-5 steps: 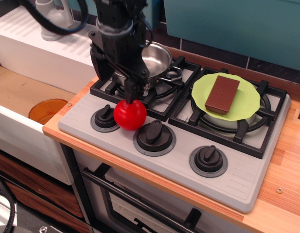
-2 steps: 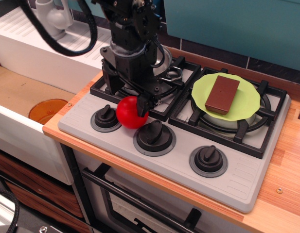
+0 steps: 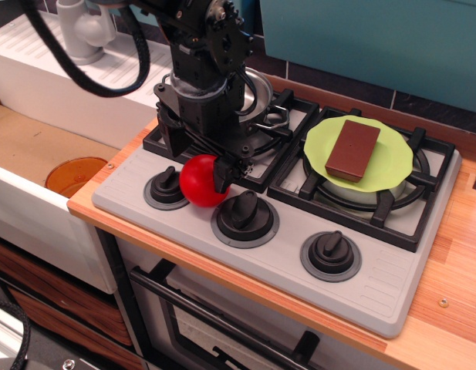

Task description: Put chocolate on plate and apple in pot or pan on stove

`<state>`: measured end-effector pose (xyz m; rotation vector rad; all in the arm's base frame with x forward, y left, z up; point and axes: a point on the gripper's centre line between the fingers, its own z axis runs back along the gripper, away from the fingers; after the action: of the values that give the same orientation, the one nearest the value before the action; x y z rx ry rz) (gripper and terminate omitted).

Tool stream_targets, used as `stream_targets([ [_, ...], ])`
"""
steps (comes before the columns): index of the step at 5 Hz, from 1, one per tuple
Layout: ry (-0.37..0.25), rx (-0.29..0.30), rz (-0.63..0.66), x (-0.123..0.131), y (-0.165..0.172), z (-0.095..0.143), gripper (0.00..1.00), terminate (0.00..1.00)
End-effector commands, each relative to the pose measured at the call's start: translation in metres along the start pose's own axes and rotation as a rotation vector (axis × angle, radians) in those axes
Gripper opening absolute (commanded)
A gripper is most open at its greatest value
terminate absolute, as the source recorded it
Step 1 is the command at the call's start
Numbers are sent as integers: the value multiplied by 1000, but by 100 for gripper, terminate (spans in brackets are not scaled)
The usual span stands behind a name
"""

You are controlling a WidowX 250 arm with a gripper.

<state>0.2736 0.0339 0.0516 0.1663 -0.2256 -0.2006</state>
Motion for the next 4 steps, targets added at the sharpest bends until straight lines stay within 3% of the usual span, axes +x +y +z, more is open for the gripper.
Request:
stream_targets([
  [1, -44, -18, 8, 7, -1, -2, 100, 0],
  [4, -39, -28, 10, 0, 0, -4, 100, 0],
])
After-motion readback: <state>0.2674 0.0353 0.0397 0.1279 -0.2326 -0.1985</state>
